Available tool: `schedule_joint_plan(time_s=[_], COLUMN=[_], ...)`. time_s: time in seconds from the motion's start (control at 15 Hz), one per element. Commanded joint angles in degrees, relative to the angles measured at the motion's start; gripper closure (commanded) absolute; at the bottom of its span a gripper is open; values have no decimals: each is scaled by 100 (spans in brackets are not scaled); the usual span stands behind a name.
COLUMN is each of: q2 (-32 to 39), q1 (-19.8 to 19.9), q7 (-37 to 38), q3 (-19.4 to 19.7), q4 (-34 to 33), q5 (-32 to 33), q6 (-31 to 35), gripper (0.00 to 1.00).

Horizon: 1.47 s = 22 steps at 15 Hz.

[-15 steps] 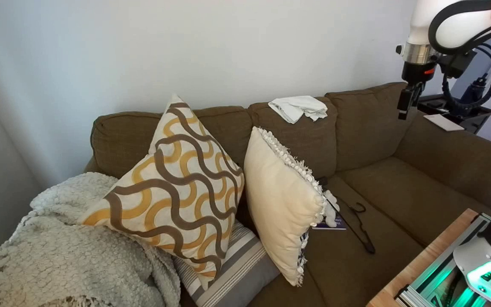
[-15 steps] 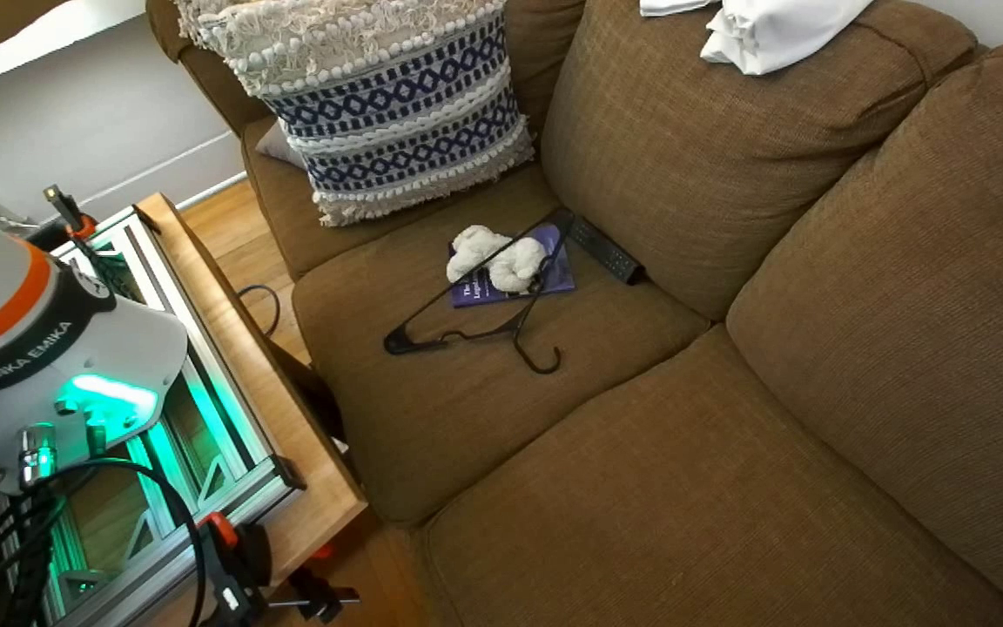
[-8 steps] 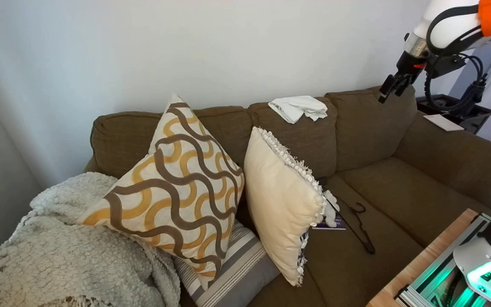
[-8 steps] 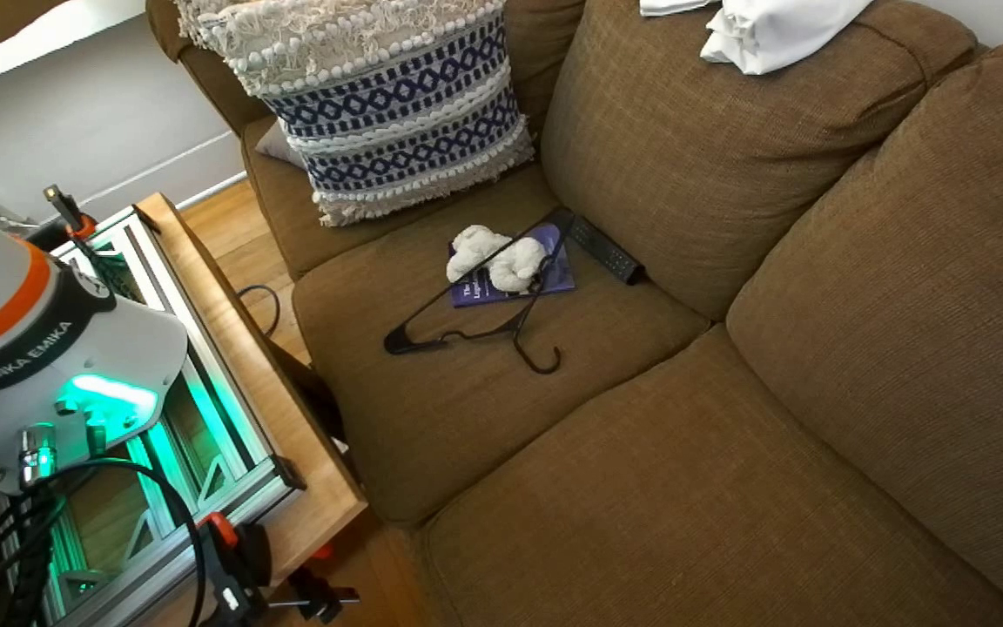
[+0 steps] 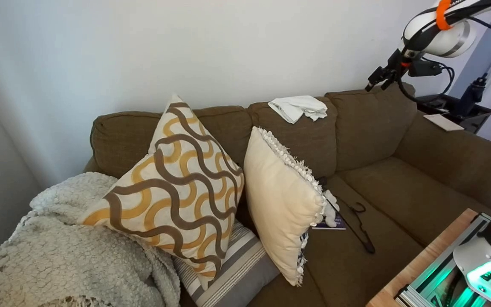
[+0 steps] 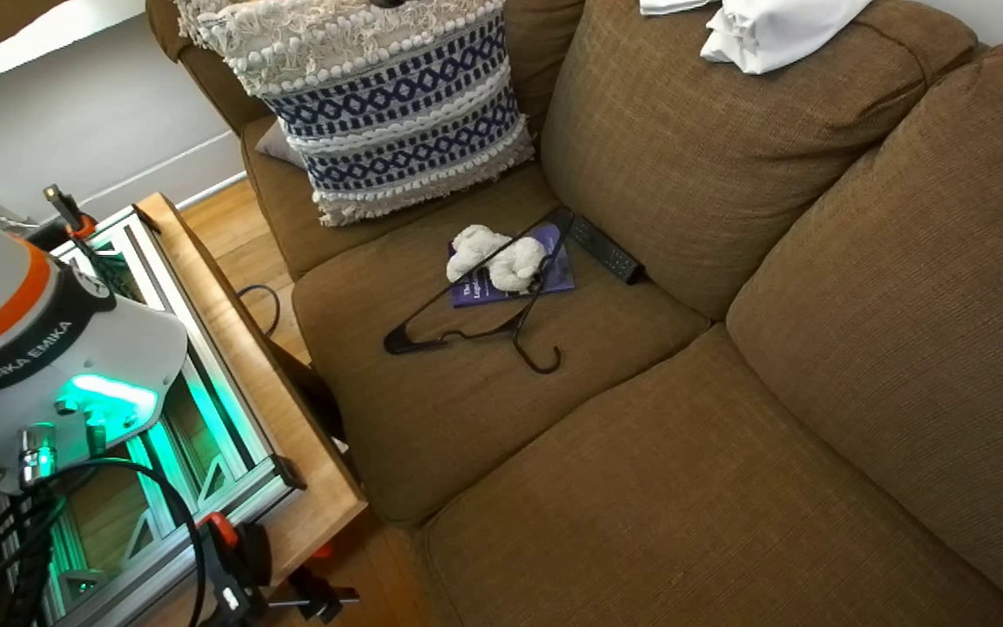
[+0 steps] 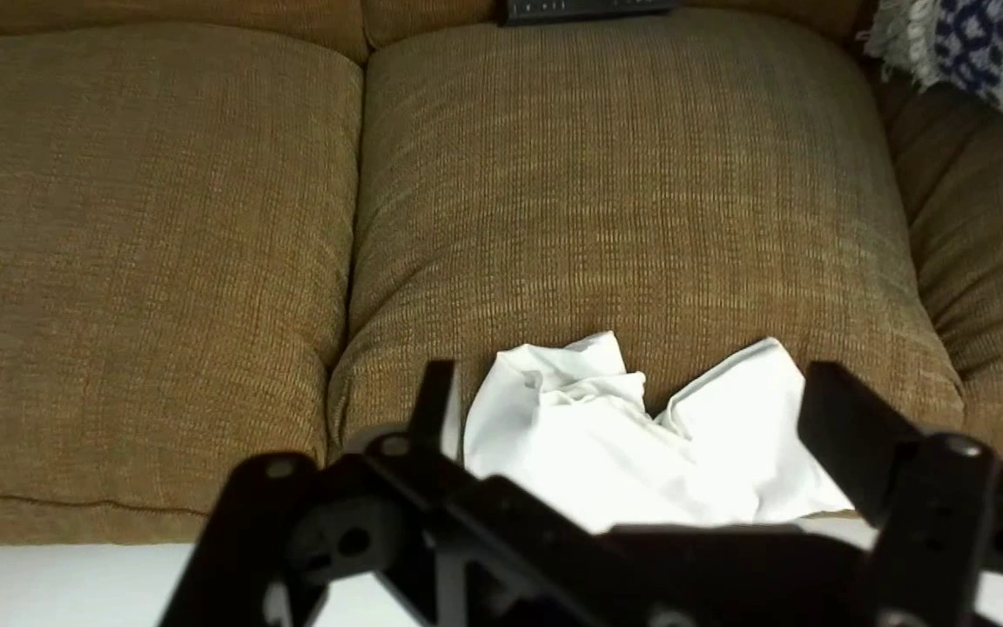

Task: Put the white towel on the seat of the chair

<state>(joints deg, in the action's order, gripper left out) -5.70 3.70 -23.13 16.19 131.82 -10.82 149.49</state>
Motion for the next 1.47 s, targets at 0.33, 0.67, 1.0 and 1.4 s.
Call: schedule_joint_plan(time_s=[0.33, 0.67, 1.0, 1.4], q2=[633, 520, 941, 2613], q1=[365, 356, 436, 1086], q7=[-624, -420, -110, -703], q3=[-296, -304, -398, -504], q4=[-766, -634, -955, -2942], q5=[-720, -659, -1022, -1251], q6=[-558, -550, -870, -2654], gripper=[0, 0, 0, 0])
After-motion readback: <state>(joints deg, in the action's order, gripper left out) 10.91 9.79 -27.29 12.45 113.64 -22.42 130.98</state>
